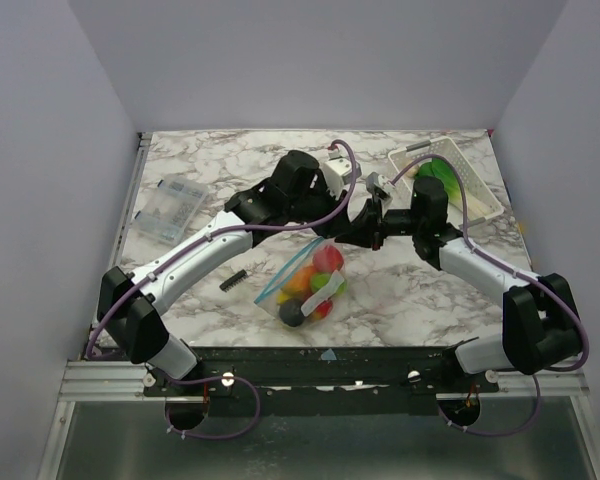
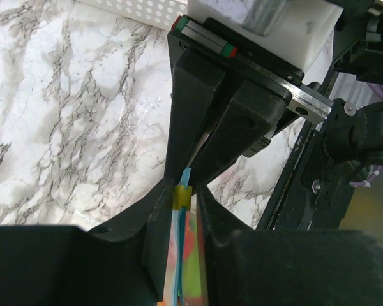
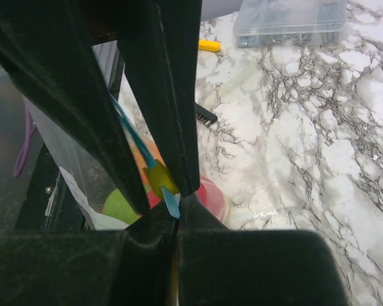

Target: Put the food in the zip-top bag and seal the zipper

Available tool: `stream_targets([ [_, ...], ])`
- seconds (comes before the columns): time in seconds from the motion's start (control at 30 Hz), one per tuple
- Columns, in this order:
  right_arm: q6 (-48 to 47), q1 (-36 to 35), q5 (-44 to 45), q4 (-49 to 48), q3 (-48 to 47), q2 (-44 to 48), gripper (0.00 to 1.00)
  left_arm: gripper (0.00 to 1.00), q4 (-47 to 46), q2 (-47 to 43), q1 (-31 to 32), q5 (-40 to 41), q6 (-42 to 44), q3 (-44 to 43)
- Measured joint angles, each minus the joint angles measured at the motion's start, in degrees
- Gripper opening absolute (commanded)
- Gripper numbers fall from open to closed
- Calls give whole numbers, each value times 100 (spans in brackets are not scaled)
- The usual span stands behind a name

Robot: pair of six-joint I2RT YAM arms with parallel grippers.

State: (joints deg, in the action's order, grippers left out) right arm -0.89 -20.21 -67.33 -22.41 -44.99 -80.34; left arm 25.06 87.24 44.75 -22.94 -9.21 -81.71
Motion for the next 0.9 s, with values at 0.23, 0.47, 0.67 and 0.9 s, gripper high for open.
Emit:
stream_targets([
  [0.23,59,-22,155,-105,63,20,0,0,-2,22,0,92,2,-46],
  [0.47,713,-48,555,-745,450,162,0,0,-98,-9,0,125,17,90],
  [0.67,1550,-55,669,-1421,737,343,0,0,-269,-170,0,98,11,258],
  [0.9,2100,-79,798,-1755,756,343,0,0,-319,-295,-7,33,0,317],
])
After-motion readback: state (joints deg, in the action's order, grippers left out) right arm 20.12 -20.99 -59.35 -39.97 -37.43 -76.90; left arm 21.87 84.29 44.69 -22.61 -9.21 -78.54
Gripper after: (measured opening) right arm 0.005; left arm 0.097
